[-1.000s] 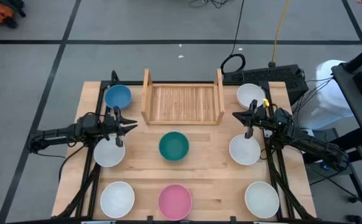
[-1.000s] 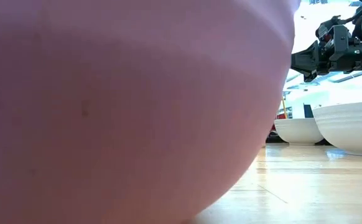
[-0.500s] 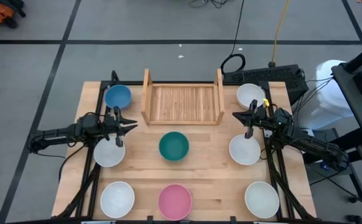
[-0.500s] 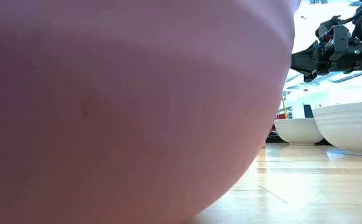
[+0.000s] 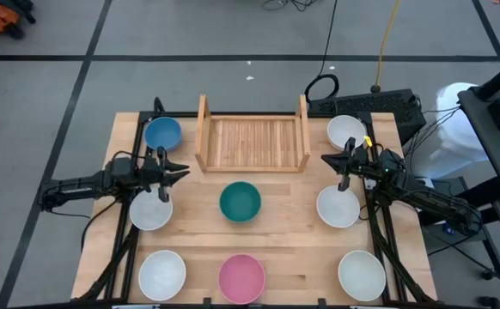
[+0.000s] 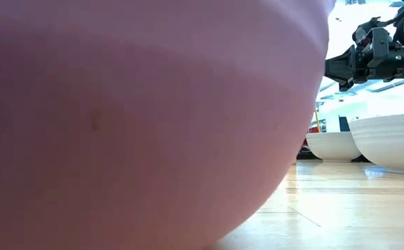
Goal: Place and stack bowls onto a shelf
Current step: Put the dark green bowl on the shelf
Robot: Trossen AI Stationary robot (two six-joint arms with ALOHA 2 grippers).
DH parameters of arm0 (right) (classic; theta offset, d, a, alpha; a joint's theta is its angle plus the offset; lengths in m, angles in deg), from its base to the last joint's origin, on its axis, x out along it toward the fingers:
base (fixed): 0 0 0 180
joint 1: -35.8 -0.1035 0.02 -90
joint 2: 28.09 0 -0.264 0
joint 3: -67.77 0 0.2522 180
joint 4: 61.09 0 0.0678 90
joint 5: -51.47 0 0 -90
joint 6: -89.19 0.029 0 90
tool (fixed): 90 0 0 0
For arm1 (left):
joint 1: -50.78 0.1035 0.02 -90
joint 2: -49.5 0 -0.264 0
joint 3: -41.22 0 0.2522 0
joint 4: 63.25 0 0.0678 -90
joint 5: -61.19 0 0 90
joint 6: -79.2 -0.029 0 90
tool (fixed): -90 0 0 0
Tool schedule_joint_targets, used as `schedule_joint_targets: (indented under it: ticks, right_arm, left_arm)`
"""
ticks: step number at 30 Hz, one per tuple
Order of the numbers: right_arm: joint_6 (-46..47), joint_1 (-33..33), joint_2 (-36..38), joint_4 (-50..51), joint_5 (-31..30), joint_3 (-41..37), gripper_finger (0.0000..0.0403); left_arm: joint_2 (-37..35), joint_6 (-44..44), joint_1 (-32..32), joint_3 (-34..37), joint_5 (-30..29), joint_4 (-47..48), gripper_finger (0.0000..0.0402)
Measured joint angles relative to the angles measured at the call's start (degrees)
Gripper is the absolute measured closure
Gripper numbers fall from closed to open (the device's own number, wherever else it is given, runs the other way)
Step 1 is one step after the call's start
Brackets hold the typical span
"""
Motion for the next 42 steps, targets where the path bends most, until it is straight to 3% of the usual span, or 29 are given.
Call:
schedule_joint_targets:
  ticks: [8, 15, 22, 27, 35, 42]
  right_arm:
    - [-0.1, 0.0, 0.0, 0.0, 0.0, 0.0, 0.0403]
    - [-0.2, 0.0, 0.0, 0.0, 0.0, 0.0, 0.0403]
    - [0.0, 0.0, 0.0, 0.0, 0.0, 0.0, 0.0403]
    - [0.0, 0.0, 0.0, 0.0, 0.0, 0.0, 0.0403]
    - [0.0, 0.0, 0.0, -0.8, 0.0, 0.0, 0.0403]
    - [0.0, 0.0, 0.0, -1.6, 0.0, 0.0, 0.0403]
  left_arm:
    - [0.0, 11.7, 0.0, -4.0, -1.0, 4.3, 0.0321]
    - [2.8, 11.2, 0.0, -21.4, -1.5, 29.0, 0.0321]
    - [12.2, 11.9, 0.0, -39.9, -5.3, 49.7, 0.0321]
    - [21.0, 21.5, 0.0, -51.0, -11.1, 56.6, 0.0321]
    - [37.0, 27.1, 0.0, -66.3, -11.1, 71.7, 0.0321]
    - [44.5, 28.0, 0.0, -73.4, -6.8, 68.5, 0.0321]
